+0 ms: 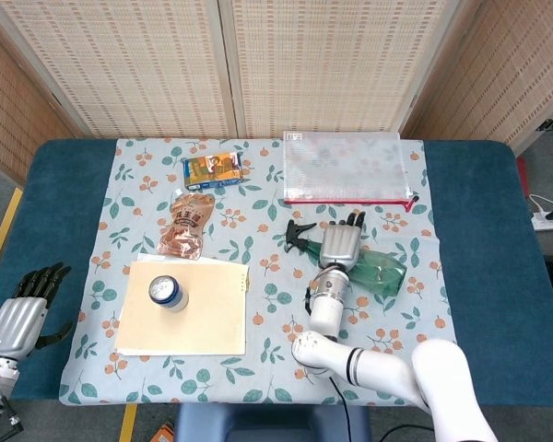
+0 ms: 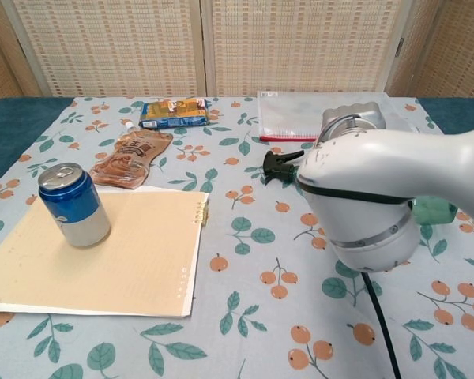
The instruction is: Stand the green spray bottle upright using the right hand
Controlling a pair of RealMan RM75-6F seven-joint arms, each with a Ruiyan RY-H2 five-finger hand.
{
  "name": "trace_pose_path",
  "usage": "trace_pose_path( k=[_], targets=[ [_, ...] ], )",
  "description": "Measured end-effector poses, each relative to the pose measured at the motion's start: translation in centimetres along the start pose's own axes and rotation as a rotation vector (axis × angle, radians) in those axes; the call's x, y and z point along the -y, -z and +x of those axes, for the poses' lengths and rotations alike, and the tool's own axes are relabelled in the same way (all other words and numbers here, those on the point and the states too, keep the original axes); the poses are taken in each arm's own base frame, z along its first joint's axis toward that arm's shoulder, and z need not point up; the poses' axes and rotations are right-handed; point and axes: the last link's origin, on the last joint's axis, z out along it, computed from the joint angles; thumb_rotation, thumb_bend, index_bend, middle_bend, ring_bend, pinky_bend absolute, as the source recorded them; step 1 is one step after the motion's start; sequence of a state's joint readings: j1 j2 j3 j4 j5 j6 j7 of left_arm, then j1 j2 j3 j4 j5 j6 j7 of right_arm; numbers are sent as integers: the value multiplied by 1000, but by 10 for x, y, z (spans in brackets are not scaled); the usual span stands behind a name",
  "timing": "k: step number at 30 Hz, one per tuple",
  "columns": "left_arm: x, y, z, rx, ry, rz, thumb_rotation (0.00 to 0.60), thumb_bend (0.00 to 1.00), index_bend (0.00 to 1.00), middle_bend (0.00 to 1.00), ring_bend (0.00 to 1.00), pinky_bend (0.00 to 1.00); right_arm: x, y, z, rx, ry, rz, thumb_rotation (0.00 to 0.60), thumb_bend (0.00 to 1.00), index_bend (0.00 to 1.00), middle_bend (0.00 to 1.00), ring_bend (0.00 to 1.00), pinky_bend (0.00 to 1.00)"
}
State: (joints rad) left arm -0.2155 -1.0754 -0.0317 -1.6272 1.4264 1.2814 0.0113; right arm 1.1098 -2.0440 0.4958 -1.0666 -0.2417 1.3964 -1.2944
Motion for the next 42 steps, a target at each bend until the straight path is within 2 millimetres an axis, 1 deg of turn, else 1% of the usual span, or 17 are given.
trace_pose_path(
  k=[9, 14, 20, 24, 30, 35, 42],
  targets=[
    [0, 0, 0, 3, 5, -7, 600, 270, 0, 0, 0, 0, 4, -5, -17, 28, 40, -18, 600, 30, 325, 307, 86, 0],
    [0, 1, 0, 3, 11, -7, 600, 270, 0, 0, 0, 0, 5, -5, -21, 39, 51, -22, 600, 29, 331, 312, 101, 0],
    [0, 1, 1, 4, 16, -10, 600, 271, 0, 0, 0, 0, 6, -6, -22, 36, 53, -24, 600, 29, 411, 370, 164, 9],
    [1, 1, 1, 3, 20, -7, 600, 271, 0, 0, 0, 0, 6, -6, -23, 38, 63, -25, 600, 37, 453, 394, 183, 22],
    [1, 1, 1, 5, 24, -6, 600, 270, 0, 0, 0, 0, 6, -6, -24, 24, 78, -25, 600, 112, 531, 446, 218, 48],
    [1, 1, 1, 7, 31, -5, 600, 271, 0, 0, 0, 0, 5, -7, -23, 6, 86, -17, 600, 154, 575, 477, 238, 63],
    [1, 1, 1, 10, 36, -4, 600, 271, 0, 0, 0, 0, 6, -6, -12, -48, 47, 21, 600, 208, 611, 504, 259, 73]
  ],
)
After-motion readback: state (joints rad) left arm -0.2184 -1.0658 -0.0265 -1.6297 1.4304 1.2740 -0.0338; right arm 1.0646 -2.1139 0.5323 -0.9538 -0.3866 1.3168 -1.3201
